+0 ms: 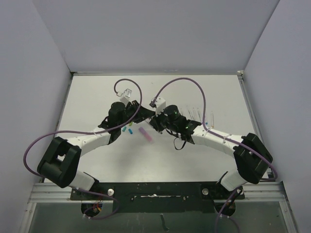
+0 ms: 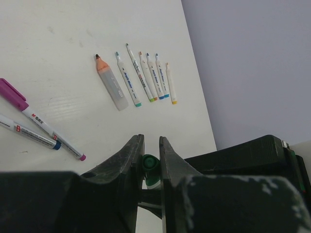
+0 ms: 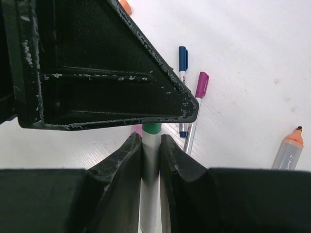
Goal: Open the pen caps
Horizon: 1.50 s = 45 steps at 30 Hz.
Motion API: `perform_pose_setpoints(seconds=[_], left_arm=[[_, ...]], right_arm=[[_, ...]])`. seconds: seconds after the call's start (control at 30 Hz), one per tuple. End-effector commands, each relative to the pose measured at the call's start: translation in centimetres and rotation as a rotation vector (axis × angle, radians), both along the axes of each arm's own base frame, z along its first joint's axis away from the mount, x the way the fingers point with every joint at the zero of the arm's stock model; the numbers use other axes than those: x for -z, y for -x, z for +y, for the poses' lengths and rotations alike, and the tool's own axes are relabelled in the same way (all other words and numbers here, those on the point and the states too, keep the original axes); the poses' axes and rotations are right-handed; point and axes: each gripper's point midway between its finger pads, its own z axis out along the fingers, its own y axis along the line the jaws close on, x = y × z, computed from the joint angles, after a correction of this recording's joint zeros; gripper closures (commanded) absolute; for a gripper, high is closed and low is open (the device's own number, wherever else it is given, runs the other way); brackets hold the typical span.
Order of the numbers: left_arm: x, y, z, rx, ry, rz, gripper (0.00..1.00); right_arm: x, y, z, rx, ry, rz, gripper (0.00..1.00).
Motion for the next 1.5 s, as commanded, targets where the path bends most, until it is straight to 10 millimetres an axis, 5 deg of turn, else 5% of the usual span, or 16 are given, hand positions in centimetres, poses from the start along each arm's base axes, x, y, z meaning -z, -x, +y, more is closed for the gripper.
perform_pose_setpoints(seconds=[0.0,0.2,0.6,0.7,1.03,1.47], left_arm=[[-2.9,-4.4,3.3,-0.125,-0.023,-0.123,1.0],[-1.9,-7.6,8.2,-0.246,-0.028,-0.103,1.0],[0.0,-9.2,11.9,-0.313,-0.026,-0.048,1.0],[0.9,-9.4,12.5,-0.31,-0.093,0.003,1.0],[8.4,-8.8,14.3,-0.241,-0.422,0.224,1.0],[12.0,-11.4,15.3,-0.229,-0.623,0.293,1.0]], right_arm=[[-1.0,0.9,-1.0,0.012,-0.026,-0.01,1.0],[0.7,2.6,-2.7,0.034,-0.026,0.038,1.0],[1.0,1.8,-3.6,0.065,0.011,0.027,1.0],[1.0,0.2,-4.4,0.117,0.042,0.02,1.0],[1.3,-6.8,-7.6,0.26,0.113,0.055,1.0],[5.0,-11.5,-8.8,0.293,0.155,0.13,1.0]])
